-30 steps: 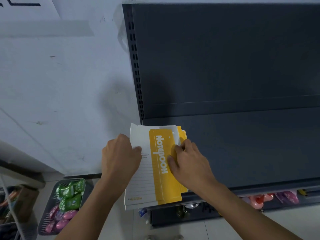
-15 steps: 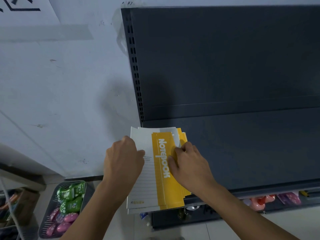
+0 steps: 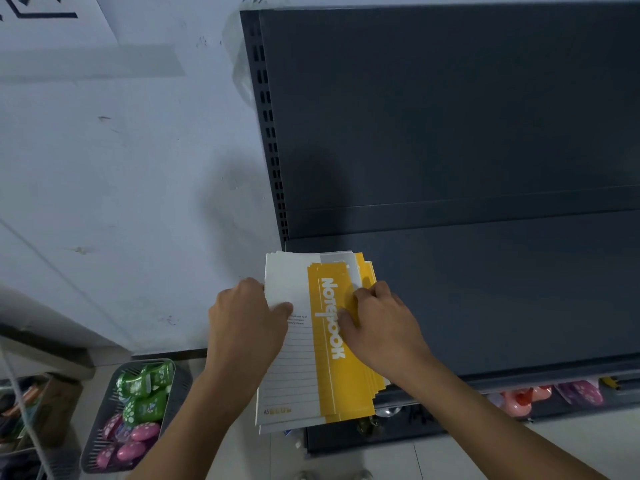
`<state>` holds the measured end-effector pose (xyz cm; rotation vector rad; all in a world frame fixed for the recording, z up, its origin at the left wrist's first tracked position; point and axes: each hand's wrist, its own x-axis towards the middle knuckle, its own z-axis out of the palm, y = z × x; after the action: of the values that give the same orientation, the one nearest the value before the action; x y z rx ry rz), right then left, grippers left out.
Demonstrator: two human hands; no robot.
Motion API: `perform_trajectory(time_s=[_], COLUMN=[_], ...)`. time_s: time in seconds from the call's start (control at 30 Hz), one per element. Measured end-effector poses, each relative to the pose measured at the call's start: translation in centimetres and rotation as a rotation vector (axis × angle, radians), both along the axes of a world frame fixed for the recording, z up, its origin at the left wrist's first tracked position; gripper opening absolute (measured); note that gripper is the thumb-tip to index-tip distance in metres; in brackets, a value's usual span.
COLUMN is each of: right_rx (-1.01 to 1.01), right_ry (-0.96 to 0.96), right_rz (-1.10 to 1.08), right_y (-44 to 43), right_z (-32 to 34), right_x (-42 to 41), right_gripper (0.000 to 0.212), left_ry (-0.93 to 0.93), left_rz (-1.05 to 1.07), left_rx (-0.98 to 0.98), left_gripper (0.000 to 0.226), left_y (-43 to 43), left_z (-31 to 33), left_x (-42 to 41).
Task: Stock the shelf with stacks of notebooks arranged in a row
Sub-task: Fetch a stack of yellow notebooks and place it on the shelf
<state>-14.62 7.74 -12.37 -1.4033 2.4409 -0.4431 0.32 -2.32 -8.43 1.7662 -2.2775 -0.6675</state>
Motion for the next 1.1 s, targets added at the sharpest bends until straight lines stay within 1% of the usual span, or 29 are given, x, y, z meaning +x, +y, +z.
perform_trajectory(time_s=[0.13,0.27,0.4,0.47,0.6,0.7,0.77,0.8,0.87,0.93,1.0,1.07,1.1], right_rx=[-0.002,0.007,0.0,0.006,0.016,0.027,0.024,0.017,0.004,-0.023,-0.092,-0.166,-0.188], right_ry=[-0.012,-0.052,-0.088,-0.101,-0.135,-0.142,-0.152,-0.16,-0.18,-0.203,-0.263,-0.374,-0.432], right_rz=[-0.004,-0.025,-0.042,-0.058,-0.064,-0.058,-0.06,-0.064,-0.089,-0.134,-0.194,-0.247,-0.268], right_y=[0.0,-0.1,-0.1,-0.1,0.1,0.2,0.1,0.1,0.0,-0.2,-0.6,-0.9,-0.9], right_z=[-0.3,-0.5,-0.5,-0.4,-0.1,0.0,0.0,0.1,0.2,0.5,1.0,1.8,2.3], right_x=[-0.2,-0.6,-0.6,-0.8,-1.0,-0.9,-0.9,-0.8,-0.8,-0.9,-1.0,-1.4,-1.6], right_gripper=[0.035,0.034,0.034,0.034,0.031,0.032,0.033,0.032,0.034,0.037,0.035,0.035,0.034], left_ry=[0.045,0.122,0.17,0.16,0.08,0.036,0.109,0.166,0.283,0.421,0.533,0.596,0.598], left_rz=[0.017,0.026,-0.076,-0.123,-0.142,-0.153,-0.147,-0.139,-0.13,-0.117,-0.083,-0.058,-0.069], left_rx=[0.064,0.115,0.106,0.107,-0.014,-0.115,-0.094,-0.055,0.065,0.172,0.222,0.238,0.234], left_gripper=[0.016,0.02,0.02,0.021,0.021,0.032,0.024,0.018,0.013,0.014,0.017,0.02,0.021], left_y=[-0.2,0.3,1.1,1.2,1.2,1.2,1.2,1.2,0.8,0.0,-0.5,-1.0,-1.3], left_z=[0.3,0.4,0.4,0.4,0.3,-0.1,0.3,0.6,1.1,1.3,1.7,1.7,1.6], left_x=[-0.1,-0.4,-0.9,-1.1,-1.2,-1.2,-1.4,-1.4,-1.5,-1.3,-1.3,-1.7,-2.1])
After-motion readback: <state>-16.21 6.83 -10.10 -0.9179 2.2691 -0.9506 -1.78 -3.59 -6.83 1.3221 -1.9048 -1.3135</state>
